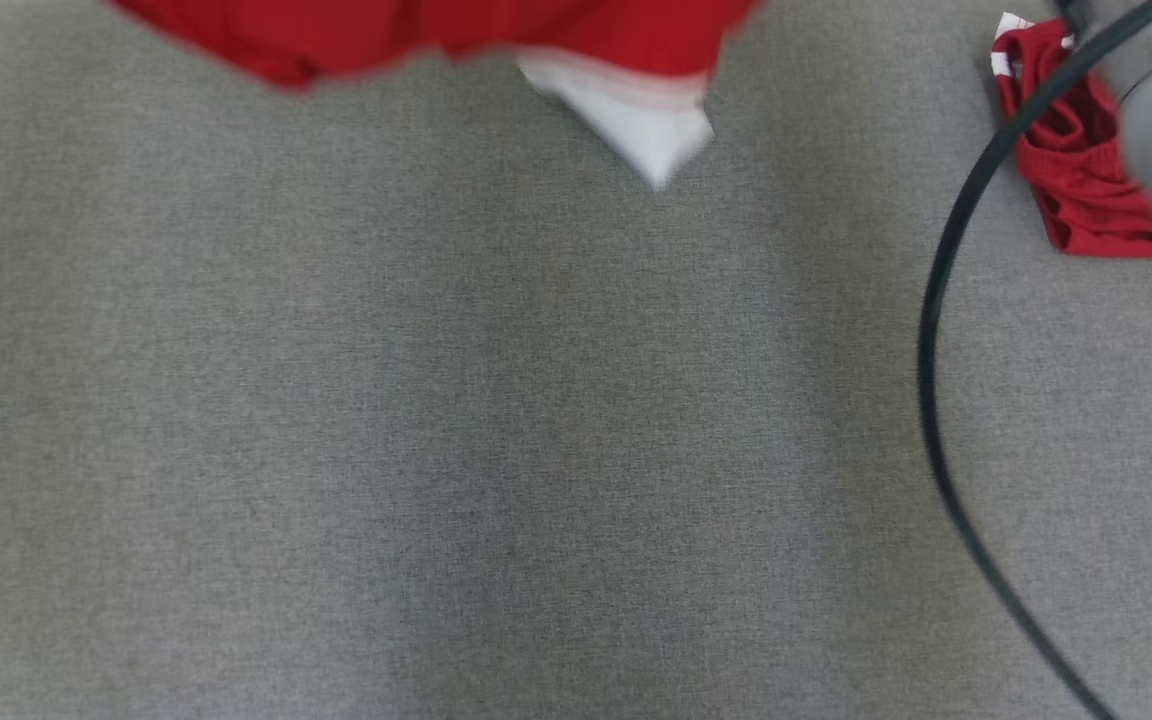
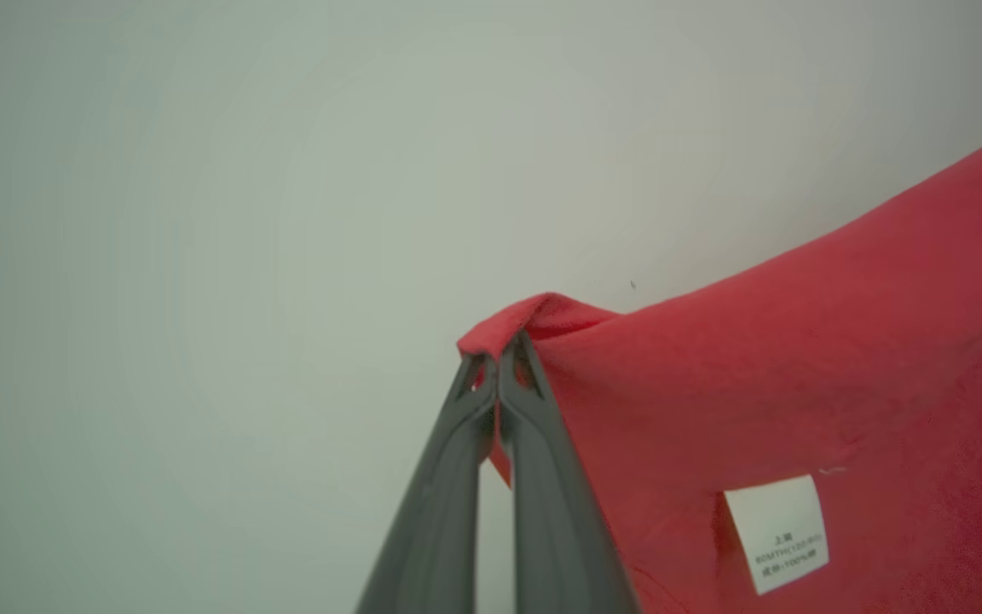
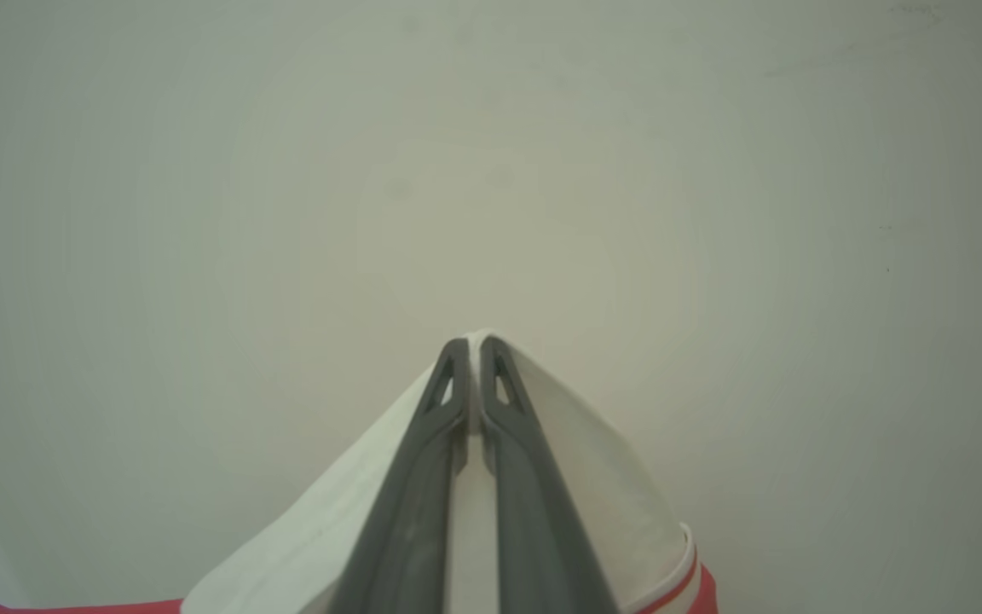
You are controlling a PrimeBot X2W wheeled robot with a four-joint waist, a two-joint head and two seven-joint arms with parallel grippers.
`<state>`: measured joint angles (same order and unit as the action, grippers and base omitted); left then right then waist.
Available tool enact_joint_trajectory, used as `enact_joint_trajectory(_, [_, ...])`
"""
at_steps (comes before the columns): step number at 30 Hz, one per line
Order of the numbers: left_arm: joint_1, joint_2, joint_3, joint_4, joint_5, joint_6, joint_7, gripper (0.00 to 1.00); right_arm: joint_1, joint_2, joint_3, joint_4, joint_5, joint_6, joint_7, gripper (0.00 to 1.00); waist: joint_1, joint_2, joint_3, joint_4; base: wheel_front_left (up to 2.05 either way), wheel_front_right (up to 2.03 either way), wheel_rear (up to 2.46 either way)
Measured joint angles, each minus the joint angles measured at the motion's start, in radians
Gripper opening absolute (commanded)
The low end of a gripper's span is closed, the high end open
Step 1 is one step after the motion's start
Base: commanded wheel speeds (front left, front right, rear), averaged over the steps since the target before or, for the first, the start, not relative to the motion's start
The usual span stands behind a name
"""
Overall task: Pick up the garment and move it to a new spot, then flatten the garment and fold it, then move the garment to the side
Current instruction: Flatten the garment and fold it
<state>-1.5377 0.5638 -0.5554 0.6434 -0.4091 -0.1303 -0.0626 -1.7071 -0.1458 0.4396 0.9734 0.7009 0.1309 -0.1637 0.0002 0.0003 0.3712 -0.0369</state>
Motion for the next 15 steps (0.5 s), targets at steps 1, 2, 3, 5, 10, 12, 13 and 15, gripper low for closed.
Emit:
enact_joint_trajectory(1, [-0.026, -0.003, -0.005, 0.008, -0.015, 0.0, 0.0, 0.0, -0.028, -0.003, 0.006, 0.015, -0.009, 0.0, -0.005, 0.0, 0.0, -0.0001, 0.002, -0.002, 0.0, 0.0, 0.0])
enact_joint_trajectory(2, [-0.05, -0.008, -0.008, 0.015, -0.035, 0.0, 0.0, 0.0, -0.056, -0.009, 0.009, 0.028, -0.016, 0.0, -0.012, 0.0, -0.0001, -0.0001, 0.005, -0.004, 0.0, 0.0, 0.0])
enact_joint_trajectory(3, [-0.072, -0.013, -0.014, 0.021, -0.043, 0.0, 0.0, 0.0, -0.083, -0.015, 0.008, 0.038, -0.018, 0.0, -0.018, 0.0, -0.0002, -0.0001, 0.008, -0.005, 0.0, 0.0, 0.0])
enact_joint_trajectory(5, [-0.105, -0.02, -0.029, 0.029, -0.049, 0.0, -0.015, 0.0, -0.126, -0.027, 0.013, 0.052, -0.024, 0.0, -0.031, 0.0, -0.0002, -0.0001, 0.017, -0.004, 0.0, 0.0, 0.0])
enact_joint_trajectory(10, [-0.133, -0.017, -0.052, 0.063, -0.055, 0.0, -0.062, 0.0, -0.158, -0.031, 0.031, 0.073, -0.024, 0.0, -0.058, 0.0, -0.0001, 0.0, 0.047, -0.002, 0.0, 0.0, 0.0])
enact_joint_trajectory(12, [-0.135, -0.015, -0.055, 0.073, -0.059, 0.0, -0.08, 0.0, -0.158, -0.032, 0.05, 0.073, -0.024, 0.0, -0.065, 0.0, -0.0001, -0.0001, 0.062, -0.001, 0.0, 0.0, 0.0])
enact_joint_trajectory(13, [-0.134, -0.015, -0.062, 0.075, -0.064, 0.0, -0.085, 0.0, -0.157, -0.031, 0.061, 0.071, -0.022, 0.0, -0.066, 0.0, -0.0002, -0.0001, 0.071, -0.001, 0.0, 0.0, 0.0])
enact_joint_trajectory(15, [-0.125, -0.016, -0.066, 0.08, -0.073, 0.0, -0.112, 0.0, -0.146, -0.035, 0.077, 0.065, -0.011, 0.0, -0.073, 0.0, -0.0001, -0.0001, 0.088, 0.0, 0.0, 0.0, 0.0])
